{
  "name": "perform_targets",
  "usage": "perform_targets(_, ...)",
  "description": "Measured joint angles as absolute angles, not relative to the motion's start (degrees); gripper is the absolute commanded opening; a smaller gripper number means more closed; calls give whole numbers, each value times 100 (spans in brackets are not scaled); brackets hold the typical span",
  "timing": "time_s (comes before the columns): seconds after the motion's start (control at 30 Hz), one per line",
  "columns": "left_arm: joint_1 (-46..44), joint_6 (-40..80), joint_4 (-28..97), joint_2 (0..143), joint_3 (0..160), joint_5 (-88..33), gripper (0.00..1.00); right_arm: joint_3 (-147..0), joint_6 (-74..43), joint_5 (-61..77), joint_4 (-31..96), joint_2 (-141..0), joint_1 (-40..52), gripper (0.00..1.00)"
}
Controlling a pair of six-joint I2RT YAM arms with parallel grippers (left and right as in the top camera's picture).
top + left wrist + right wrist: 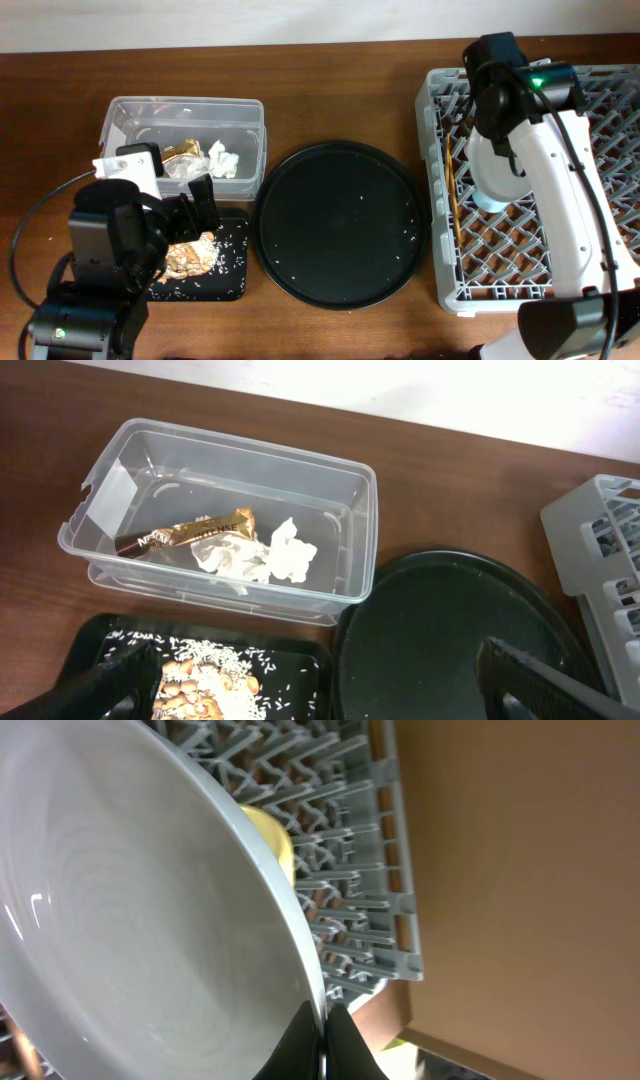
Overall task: Sort waste into correct bins and load items into the dishwasher rack
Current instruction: 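Lift the white plate into the dish rack and stand it upright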
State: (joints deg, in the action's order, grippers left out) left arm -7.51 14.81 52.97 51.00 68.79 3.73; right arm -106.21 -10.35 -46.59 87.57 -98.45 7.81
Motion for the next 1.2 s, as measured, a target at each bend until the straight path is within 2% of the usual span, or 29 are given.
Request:
perform_targets(0.67, -751, 1483, 5297, 5100, 6879, 373, 99, -10143, -1035, -3935, 8536, -10143, 1190, 6)
perform_targets(0.73, -751, 1483, 5297, 5100, 6879, 373, 99, -10143, -1033, -3833, 8523, -10143, 1201, 13)
perform_targets(0.83, -751, 1481, 5297, 5100, 6879, 373, 99, -10143, -1031, -3579, 8477, -10143, 1205, 29)
perform_targets(0.97, -751, 1481, 5297, 5100, 6879, 373, 99, -10138, -1031, -3203, 8270, -10143, 1210, 40)
perform_targets(1.0, -751, 1481, 5297, 5100, 6879, 373, 99, -10138, -1044, -3063, 8176, -10143, 1212, 49)
perform_targets(1.03, -751, 1483, 5295, 5100, 6879, 373, 99, -10138, -1055, -2899, 8077, -10143, 1212, 65)
perform_targets(1.07, -751, 1481, 5297, 5100, 6879, 373, 99, -10136, -1059, -2799, 8018, -10143, 1210, 73)
perform_targets(1.2, -751, 1483, 5297, 5100, 6879, 373, 99, -10134, -1046, -2523, 7887, -10143, 1210, 78)
